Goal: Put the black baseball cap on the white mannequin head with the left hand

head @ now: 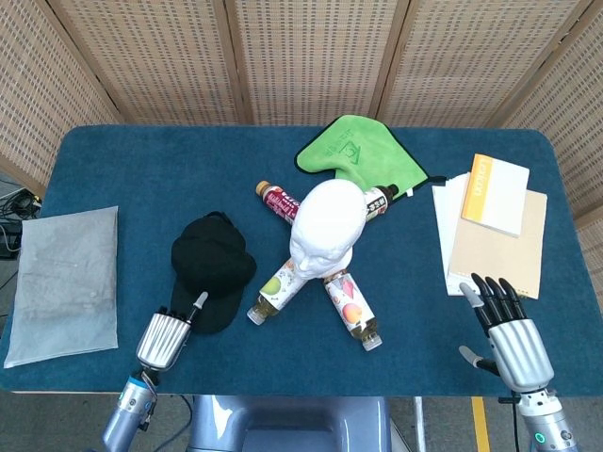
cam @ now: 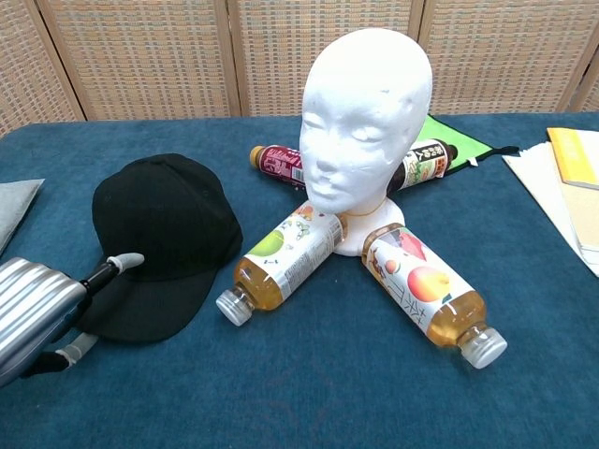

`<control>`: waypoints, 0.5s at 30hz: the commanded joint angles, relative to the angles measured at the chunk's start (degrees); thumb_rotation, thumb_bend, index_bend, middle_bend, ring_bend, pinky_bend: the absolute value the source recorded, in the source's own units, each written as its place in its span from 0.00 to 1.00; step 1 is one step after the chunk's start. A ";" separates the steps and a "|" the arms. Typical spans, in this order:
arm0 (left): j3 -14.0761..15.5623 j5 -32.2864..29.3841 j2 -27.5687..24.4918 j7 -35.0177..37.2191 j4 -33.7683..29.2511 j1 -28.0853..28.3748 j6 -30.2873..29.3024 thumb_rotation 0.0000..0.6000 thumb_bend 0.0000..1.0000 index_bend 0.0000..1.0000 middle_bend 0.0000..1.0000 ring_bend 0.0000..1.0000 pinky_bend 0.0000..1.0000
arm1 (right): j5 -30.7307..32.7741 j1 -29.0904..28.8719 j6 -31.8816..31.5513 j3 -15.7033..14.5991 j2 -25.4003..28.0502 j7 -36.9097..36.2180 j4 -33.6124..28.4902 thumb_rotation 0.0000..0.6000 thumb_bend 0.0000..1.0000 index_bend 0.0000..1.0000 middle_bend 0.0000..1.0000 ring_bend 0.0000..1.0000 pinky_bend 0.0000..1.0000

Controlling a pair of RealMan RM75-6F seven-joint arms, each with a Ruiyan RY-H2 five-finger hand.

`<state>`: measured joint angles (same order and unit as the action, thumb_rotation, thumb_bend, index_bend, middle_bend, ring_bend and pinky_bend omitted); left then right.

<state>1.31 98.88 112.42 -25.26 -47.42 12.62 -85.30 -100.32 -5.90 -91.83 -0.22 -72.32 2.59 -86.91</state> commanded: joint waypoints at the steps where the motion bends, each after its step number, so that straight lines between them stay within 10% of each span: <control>1: -0.61 0.40 1.90 0.20 3.95 0.97 -1.40 1.00 0.40 0.16 0.83 0.79 0.72 | -0.13 0.05 -0.18 -0.01 -0.08 -0.08 0.15 1.00 0.05 0.00 0.00 0.00 0.00; 15: -2.92 -0.77 6.10 5.96 15.17 3.30 -6.28 1.00 0.48 0.38 0.86 0.82 0.73 | -0.14 -0.09 0.17 -0.08 -0.40 0.29 0.40 1.00 0.05 0.00 0.00 0.00 0.00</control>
<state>-1.30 98.44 118.27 -19.68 -32.66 15.63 -91.33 -100.46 -5.99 -91.66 -0.30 -72.72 2.88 -86.50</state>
